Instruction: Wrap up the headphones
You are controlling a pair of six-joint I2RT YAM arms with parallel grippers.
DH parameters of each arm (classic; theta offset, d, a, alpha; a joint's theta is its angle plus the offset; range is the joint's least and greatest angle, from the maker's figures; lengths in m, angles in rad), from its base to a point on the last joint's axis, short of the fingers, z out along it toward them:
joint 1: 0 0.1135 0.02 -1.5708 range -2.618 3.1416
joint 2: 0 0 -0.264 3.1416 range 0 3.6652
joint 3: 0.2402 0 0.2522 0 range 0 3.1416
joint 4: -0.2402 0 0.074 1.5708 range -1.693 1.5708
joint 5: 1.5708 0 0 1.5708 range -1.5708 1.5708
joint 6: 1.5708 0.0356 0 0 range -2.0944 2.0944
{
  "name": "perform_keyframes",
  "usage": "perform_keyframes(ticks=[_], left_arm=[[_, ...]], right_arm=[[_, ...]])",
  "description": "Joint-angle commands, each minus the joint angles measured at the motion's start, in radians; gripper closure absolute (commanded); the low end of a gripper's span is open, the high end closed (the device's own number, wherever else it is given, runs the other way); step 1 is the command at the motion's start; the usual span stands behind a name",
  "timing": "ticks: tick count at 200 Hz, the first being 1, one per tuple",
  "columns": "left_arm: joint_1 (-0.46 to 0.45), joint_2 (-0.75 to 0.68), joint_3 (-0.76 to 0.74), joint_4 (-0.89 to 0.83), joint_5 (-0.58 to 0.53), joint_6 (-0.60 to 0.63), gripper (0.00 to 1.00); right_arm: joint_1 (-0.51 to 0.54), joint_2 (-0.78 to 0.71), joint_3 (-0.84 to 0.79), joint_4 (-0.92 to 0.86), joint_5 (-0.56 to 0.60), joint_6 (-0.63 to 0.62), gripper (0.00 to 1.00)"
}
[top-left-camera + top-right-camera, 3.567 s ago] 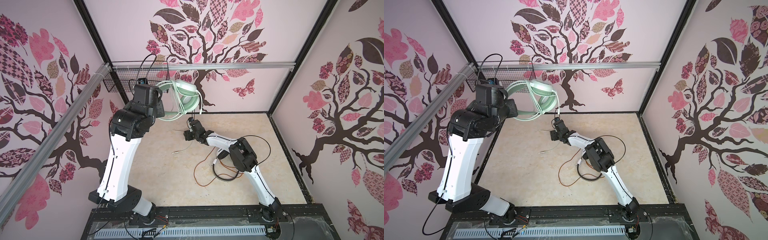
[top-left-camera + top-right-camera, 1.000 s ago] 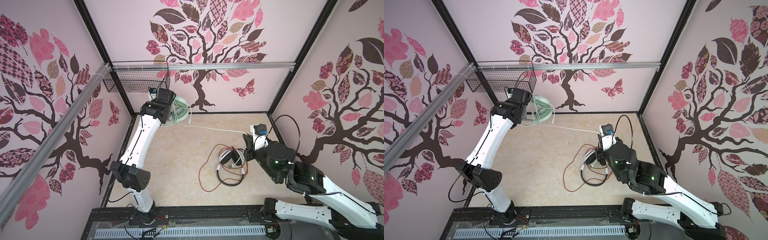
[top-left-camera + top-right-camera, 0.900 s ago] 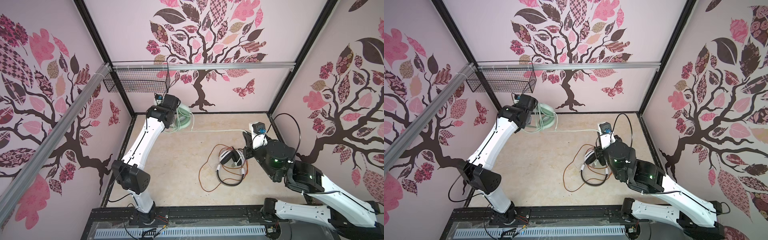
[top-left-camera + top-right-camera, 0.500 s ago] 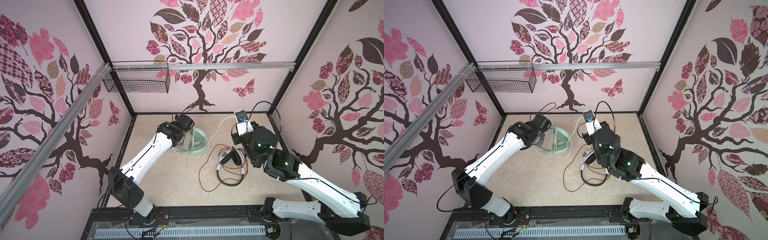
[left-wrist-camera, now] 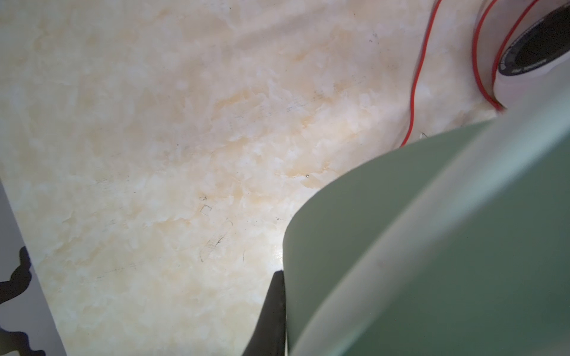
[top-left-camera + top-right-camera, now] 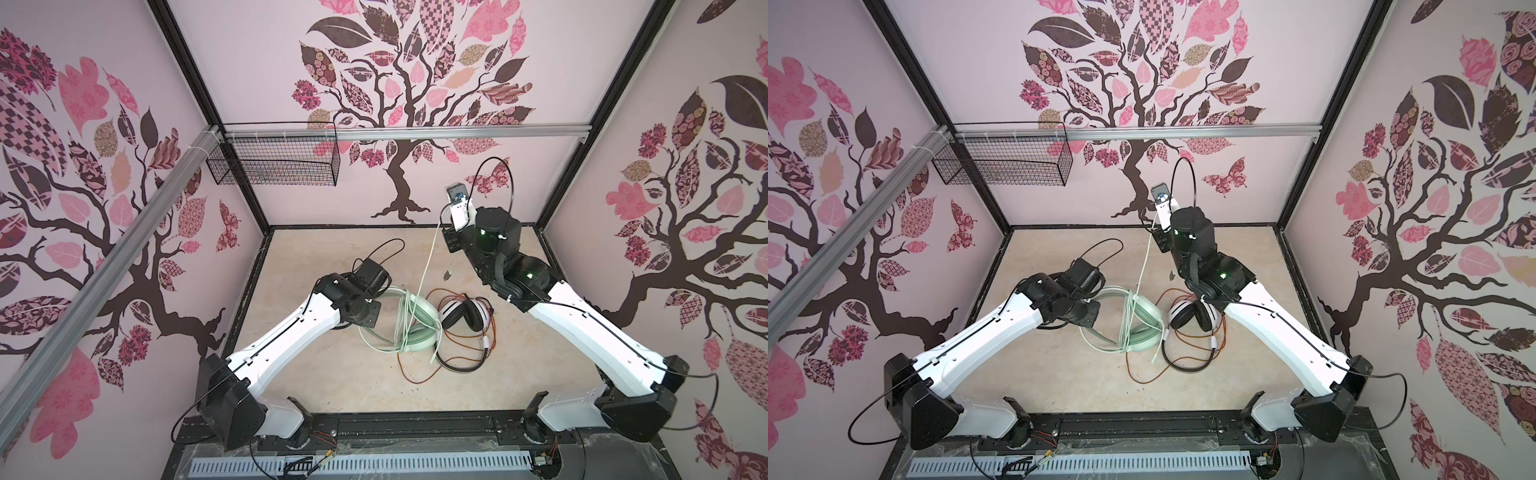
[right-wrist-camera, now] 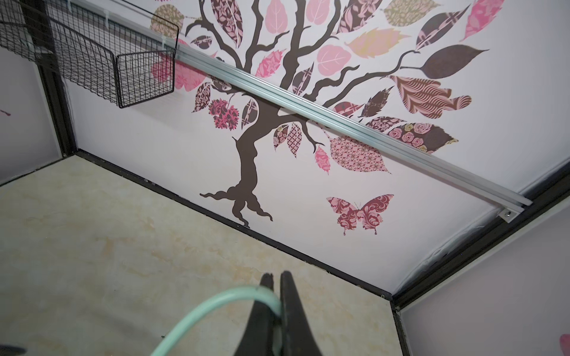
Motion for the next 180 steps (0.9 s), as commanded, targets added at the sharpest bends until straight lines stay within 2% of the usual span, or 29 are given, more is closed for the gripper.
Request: perform_keyframes(ticks=[1, 20, 53, 82, 146, 180], left_arm=[[-0.012, -0.039, -0.029, 0.056, 0.115, 0.014, 1.00], [-0.026, -0.044, -0.036, 0.062, 0.162, 0.019, 1.00], [-0.081, -0.056, -0.051, 0.083, 0.217, 0.031, 1.00], [-0.092, -0.073, -0.062, 0.096, 0.262, 0.024, 1.00], [-0.092, -0.109, 0.000, 0.054, 0.255, 0.021, 1.00], [-0.092, -0.117, 0.128, -0.010, 0.246, 0.020, 1.00]], right_arm=[[-0.044, 0.056, 0.066, 0.006, -0.085, 0.058, 1.00], [-0.071, 0.105, 0.094, -0.002, -0.139, 0.091, 1.00], [-0.167, 0.207, 0.148, -0.044, -0.316, 0.199, 1.00], [-0.209, 0.298, 0.172, -0.072, -0.399, 0.235, 1.00], [-0.267, 0.355, 0.028, 0.002, -0.517, 0.326, 0.99], [-0.334, 0.351, -0.141, 0.125, -0.727, 0.429, 0.97]])
